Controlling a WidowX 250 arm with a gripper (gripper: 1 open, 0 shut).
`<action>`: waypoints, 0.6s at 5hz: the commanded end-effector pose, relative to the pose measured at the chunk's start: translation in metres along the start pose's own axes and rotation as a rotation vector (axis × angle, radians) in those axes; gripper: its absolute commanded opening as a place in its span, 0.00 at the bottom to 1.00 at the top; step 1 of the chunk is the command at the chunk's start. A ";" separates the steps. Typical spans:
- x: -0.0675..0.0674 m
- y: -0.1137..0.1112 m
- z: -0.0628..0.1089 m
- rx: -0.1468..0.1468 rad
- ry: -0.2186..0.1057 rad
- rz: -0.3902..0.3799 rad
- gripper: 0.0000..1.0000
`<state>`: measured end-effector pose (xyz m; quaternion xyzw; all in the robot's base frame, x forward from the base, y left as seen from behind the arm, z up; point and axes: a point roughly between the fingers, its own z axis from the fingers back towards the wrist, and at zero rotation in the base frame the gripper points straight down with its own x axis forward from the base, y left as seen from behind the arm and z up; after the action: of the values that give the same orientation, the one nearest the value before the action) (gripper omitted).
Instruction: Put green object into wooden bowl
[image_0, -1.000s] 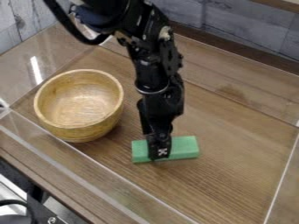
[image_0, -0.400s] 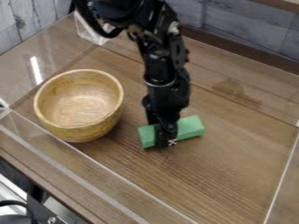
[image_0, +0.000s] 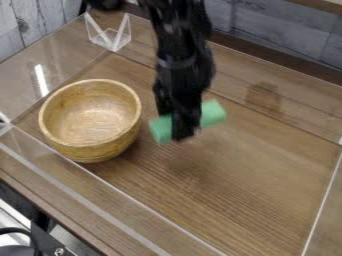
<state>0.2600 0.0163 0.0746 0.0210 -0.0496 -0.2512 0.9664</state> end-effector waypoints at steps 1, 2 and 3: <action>-0.009 -0.006 0.021 0.025 -0.064 -0.028 0.00; -0.020 -0.024 0.020 0.018 -0.081 -0.060 0.00; -0.014 -0.029 0.009 0.024 -0.092 -0.023 0.00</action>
<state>0.2288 -0.0013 0.0742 0.0180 -0.0848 -0.2624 0.9611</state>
